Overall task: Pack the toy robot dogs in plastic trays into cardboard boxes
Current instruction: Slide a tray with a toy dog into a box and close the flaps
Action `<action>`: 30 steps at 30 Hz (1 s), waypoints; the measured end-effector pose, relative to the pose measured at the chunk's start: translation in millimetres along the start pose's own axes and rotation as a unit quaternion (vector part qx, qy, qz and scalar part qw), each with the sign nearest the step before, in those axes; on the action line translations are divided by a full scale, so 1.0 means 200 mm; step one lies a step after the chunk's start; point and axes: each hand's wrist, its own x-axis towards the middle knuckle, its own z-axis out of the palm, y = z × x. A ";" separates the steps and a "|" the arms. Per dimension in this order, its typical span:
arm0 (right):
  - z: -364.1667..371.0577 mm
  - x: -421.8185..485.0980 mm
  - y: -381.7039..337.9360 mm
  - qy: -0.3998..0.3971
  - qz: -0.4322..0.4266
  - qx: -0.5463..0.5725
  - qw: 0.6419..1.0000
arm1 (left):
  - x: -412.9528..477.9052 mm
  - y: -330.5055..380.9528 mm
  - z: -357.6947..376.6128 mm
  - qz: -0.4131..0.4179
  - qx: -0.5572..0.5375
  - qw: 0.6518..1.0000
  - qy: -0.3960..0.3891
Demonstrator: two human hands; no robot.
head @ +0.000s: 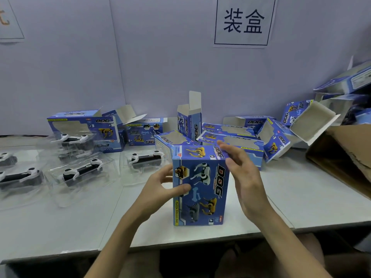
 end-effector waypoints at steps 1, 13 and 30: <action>-0.01 0.01 -0.01 0.025 0.040 0.053 0.997 | 0.00 0.00 0.01 0.013 0.011 1.000 0.019; -0.30 -0.08 0.09 -0.046 0.404 0.093 0.909 | -0.03 -0.12 0.21 0.315 0.294 0.899 0.079; -0.83 -0.23 -0.14 0.480 -0.105 0.072 0.868 | 0.08 -0.28 0.41 0.142 0.370 0.914 -0.090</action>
